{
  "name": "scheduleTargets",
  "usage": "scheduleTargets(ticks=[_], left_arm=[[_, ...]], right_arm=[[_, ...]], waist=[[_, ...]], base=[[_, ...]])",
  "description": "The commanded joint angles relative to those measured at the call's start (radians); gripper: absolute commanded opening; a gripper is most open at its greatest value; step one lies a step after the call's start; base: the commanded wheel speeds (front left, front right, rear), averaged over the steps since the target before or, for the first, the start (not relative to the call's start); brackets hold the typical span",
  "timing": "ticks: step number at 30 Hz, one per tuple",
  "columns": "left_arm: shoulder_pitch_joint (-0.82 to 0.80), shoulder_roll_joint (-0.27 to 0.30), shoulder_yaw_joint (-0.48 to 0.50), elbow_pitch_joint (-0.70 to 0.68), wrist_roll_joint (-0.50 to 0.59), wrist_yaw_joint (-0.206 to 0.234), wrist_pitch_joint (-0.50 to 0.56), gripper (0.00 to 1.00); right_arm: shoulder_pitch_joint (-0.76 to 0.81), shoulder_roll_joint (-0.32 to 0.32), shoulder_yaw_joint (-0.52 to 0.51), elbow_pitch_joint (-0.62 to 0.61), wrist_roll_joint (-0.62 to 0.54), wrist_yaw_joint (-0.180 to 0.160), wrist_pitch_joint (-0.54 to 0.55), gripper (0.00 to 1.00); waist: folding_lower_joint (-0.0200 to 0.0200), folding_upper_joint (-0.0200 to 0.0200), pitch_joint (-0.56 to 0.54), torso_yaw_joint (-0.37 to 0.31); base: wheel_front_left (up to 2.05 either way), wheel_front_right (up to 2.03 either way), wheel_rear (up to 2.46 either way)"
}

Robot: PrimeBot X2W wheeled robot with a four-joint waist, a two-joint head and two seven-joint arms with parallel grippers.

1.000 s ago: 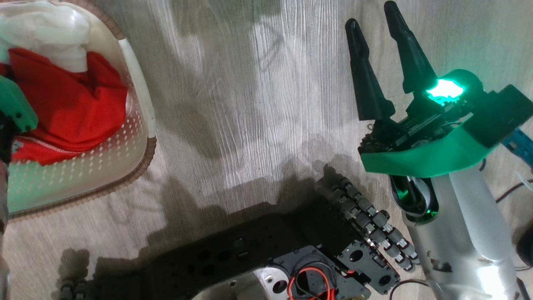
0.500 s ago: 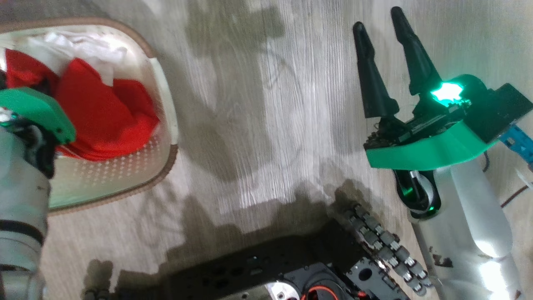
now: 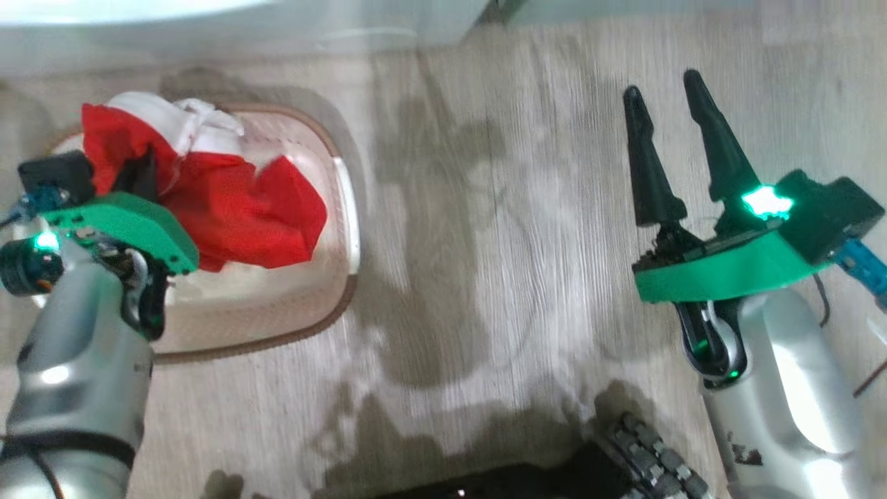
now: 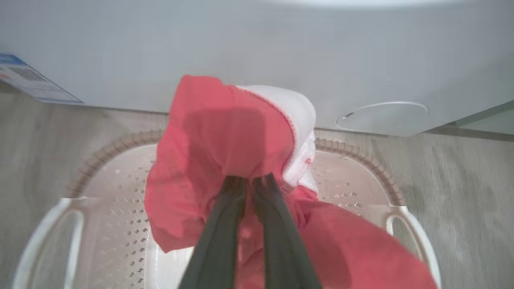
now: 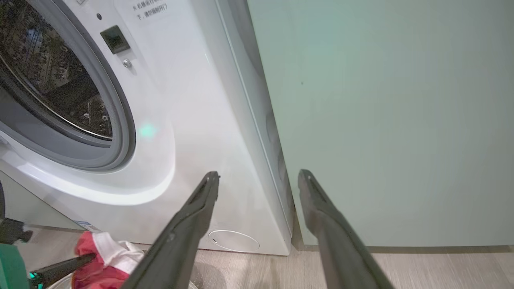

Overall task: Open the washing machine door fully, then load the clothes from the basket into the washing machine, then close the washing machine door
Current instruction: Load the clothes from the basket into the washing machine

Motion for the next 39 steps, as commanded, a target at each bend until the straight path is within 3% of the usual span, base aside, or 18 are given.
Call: scheduleTargets(ticks=[1, 12, 18, 26, 39], left_arm=[[0.046, 0.029, 0.032, -0.075, 0.015, 0.015, -0.013, 0.00], [0.308, 0.009, 0.094, -0.597, 0.091, 0.118, -0.014, 0.00], [0.402, 0.000, 0.111, -0.795, 0.134, 0.144, -0.014, 0.00], [0.542, -0.010, 0.110, -0.956, 0.176, 0.170, -0.014, 0.00], [0.699, 0.003, 0.054, -1.055, 0.213, 0.189, 0.035, 0.00]], right_arm=[[0.039, 0.001, 0.006, -0.024, -0.008, 0.000, -0.004, 1.00], [0.118, 0.001, -0.072, -0.038, -0.045, 0.000, 0.046, 1.00], [0.152, 0.001, -0.099, -0.049, -0.057, 0.000, 0.068, 1.00], [0.203, 0.001, -0.116, -0.053, -0.065, 0.000, 0.091, 1.00], [0.325, 0.001, -0.152, -0.064, -0.075, 0.000, 0.129, 1.00]], waist=[[0.0000, -0.0001, -0.078, 0.042], [0.0000, -0.0001, -0.236, 0.086], [0.0000, -0.0001, -0.308, 0.093], [0.0000, -0.0001, -0.406, 0.084], [0.0000, -0.0001, -0.542, 0.111]], base=[[0.00, 0.00, 0.00], [0.00, 0.00, 0.00], [0.00, 0.00, 0.00], [0.00, 0.00, 0.00], [0.00, 0.00, 0.00]])
